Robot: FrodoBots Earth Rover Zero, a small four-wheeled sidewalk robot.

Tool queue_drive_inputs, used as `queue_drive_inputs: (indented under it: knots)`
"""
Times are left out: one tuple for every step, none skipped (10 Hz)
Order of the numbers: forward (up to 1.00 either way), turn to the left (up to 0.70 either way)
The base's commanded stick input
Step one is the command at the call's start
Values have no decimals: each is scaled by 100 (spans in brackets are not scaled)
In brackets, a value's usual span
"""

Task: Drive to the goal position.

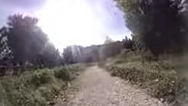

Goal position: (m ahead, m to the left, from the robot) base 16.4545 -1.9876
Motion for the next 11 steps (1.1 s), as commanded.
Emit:
queue_drive_inputs:
  knots:
    - [70, 0]
    - [70, 0]
    - [70, 0]
    - [70, 0]
    - [70, 0]
    - [70, 0]
    - [70, 0]
    - [70, 0]
    - [70, 0]
    - [70, 0]
    - [70, 0]
